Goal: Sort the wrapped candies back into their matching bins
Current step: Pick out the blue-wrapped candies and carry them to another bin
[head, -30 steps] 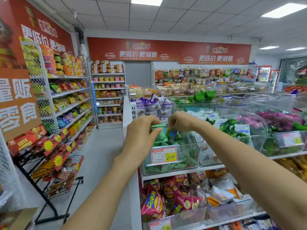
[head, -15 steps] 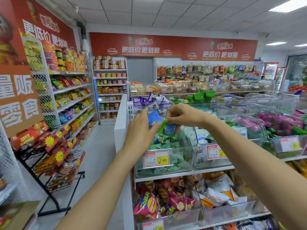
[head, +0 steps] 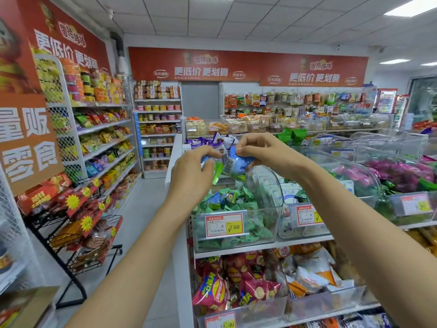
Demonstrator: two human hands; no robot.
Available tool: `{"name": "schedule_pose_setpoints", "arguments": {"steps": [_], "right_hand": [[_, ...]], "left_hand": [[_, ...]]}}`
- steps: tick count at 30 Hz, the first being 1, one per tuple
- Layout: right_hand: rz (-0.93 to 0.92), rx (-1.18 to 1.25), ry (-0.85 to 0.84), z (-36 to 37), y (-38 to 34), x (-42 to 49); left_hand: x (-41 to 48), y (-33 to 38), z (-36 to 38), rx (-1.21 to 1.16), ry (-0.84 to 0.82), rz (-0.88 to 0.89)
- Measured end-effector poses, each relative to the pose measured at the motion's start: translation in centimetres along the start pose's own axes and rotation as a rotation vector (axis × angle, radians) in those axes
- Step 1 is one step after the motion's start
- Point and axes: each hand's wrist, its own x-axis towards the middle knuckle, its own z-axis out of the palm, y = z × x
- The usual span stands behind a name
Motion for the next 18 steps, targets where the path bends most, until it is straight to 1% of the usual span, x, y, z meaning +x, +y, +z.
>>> {"name": "schedule_pose_setpoints", "arguments": {"steps": [2, 4, 5, 6, 8, 10, 11, 13, 15, 18], "right_hand": [[-0.028, 0.058, 0.009, 0.2, -0.4, 0.3], [-0.046, 0.087, -0.03, 0.6, -0.8, 0.7], [-0.054, 0.074, -0.062, 0.9, -0.9, 1.0], [-0.057, 0.067, -0.09, 1.3, -1.0, 1.2], [-0.051, 0.109, -0.096, 2.0, -1.2, 1.7], [-0.024, 0.155, -0.036, 2.2, -0.5, 2.5], [0.005, 0.135, -0.011, 2.1, 0.3, 3.0], [0.121, -0.001, -0.023, 2.0, 2.8, 4.2], [0.271, -0.195, -0.088, 2.3, 5.9, 5.2], [0.419, -0.49, -0.206, 3.1, 8.7, 6.1]], "left_hand": [[0.4, -0.4, -0.4, -0.11, -0.024, -0.043], [0.5, -0.5, -0.8, -0.286, -0.141, -0.067], [0.5, -0.6, -0.9, -0.342, -0.198, -0.076], [0.5, -0.8, -0.9, -0.343, -0.219, -0.062], [0.5, -1.2, -1.1, -0.313, -0.182, -0.025], [0.7, -1.7, -1.6, -0.342, -0.121, -0.017], [0.8, -2.0, -1.9, -0.353, -0.095, -0.018], [0.9, -2.3, -2.4, -0.35, -0.057, -0.016], [1.1, -2.6, -2.8, -0.354, -0.037, -0.006], [1.4, -3.1, -3.1, -0.353, -0.028, 0.02]]}}
